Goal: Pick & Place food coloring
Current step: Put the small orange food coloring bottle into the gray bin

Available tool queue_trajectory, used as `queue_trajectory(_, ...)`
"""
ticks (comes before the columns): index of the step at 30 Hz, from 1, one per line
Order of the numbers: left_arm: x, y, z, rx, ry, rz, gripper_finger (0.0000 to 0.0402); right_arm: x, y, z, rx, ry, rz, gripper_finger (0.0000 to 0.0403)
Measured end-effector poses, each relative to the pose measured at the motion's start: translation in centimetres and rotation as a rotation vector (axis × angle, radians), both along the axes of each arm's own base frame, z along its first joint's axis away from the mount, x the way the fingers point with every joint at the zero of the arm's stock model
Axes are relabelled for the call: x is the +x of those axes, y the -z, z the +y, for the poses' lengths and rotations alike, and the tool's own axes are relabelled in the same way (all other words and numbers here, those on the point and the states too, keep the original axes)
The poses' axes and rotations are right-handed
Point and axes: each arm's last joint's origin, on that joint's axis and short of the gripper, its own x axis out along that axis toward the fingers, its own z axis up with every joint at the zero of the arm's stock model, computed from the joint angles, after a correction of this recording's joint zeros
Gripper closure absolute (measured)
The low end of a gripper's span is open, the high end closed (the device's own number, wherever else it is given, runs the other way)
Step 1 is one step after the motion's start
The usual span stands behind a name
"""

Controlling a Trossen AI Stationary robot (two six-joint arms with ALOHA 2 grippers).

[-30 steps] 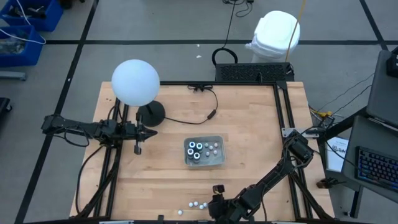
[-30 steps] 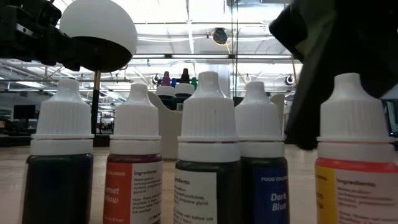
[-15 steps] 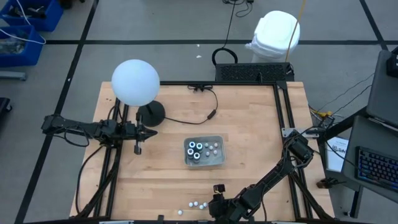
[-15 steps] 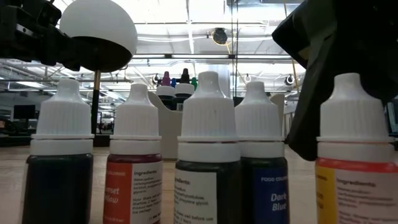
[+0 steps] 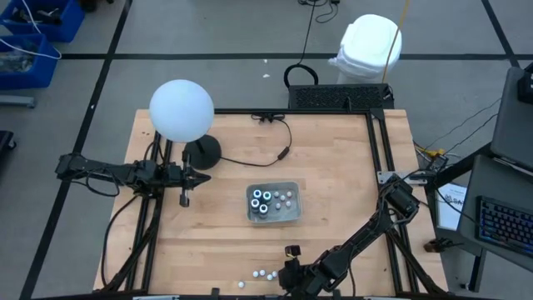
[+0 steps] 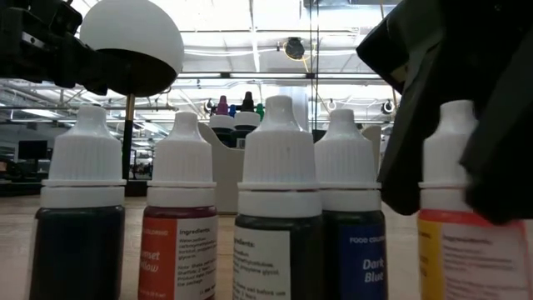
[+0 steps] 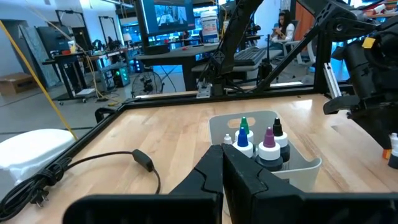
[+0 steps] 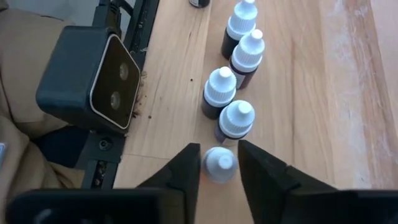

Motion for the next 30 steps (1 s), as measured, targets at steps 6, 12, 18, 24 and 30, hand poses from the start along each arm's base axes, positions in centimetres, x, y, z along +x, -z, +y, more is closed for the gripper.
queue_trajectory(6,0.0,0.0,0.0,0.000,0.000,0.000,0.0394,0.1,0.0,-0.1,0.001,0.000,0.001,0.0354)
queue_trajectory(12,0.0,0.0,0.0,0.000,0.000,0.000,0.0394,-0.3,-0.9,-0.4,-0.002,0.020,0.013,0.0343)
queue_trajectory(18,0.0,0.0,0.0,0.000,0.000,0.000,0.0394,-1.4,-4.5,-1.8,-0.103,0.056,-0.018,0.0347)
queue_trajectory(24,0.0,0.0,0.0,0.003,0.000,0.001,0.0394,-1.5,-8.2,-3.9,-0.197,0.002,-0.098,0.0350)
queue_trajectory(30,0.0,0.0,0.0,0.007,0.000,0.003,0.0394,-2.4,-10.5,-6.7,-0.170,-0.115,-0.235,0.0349)
